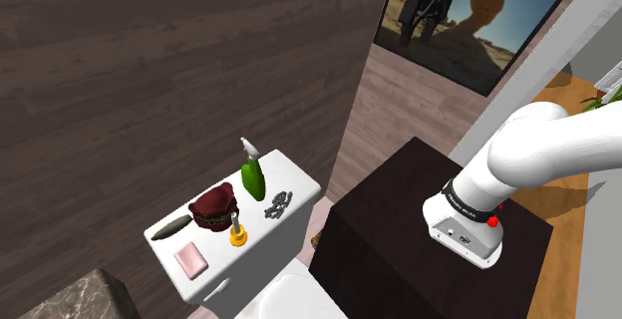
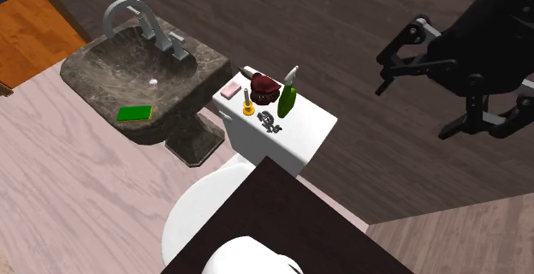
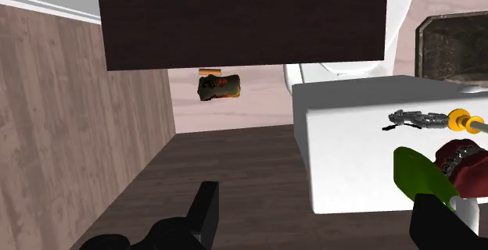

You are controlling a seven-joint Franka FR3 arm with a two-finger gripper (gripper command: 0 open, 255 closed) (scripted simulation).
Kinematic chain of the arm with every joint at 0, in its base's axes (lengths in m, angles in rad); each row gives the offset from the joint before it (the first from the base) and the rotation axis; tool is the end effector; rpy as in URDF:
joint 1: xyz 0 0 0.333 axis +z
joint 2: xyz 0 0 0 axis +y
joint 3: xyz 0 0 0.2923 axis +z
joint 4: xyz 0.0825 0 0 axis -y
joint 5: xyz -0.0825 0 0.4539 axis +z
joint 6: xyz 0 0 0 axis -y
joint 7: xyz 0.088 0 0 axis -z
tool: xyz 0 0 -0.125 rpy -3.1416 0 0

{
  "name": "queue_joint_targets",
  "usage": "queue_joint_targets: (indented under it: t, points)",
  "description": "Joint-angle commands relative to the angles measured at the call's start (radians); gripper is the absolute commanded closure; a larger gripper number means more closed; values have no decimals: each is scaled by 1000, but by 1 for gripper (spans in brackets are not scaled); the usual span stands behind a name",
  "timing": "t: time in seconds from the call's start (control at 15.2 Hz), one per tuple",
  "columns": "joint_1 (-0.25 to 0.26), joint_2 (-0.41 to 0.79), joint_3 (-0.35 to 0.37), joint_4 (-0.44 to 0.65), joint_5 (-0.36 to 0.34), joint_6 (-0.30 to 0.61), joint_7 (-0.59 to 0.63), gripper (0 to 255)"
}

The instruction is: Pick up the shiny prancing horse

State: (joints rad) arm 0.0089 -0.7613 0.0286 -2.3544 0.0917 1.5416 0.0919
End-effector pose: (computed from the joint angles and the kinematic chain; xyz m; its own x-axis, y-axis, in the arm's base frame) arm 0.3946 0.0275 0.5447 0.9965 -0.0604 -0.0580 -0.0643 -0.9957 -0.0668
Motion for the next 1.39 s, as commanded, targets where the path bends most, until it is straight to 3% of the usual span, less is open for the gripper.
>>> queue_joint_targets:
  t: [0.0,0.73,1.32]
  points:
    - [0,0,0,0,0,0,0,0]
    - [89,-43,190,-327,137,410,129,0]
    - [159,149,395,-453,242,833,251,0]
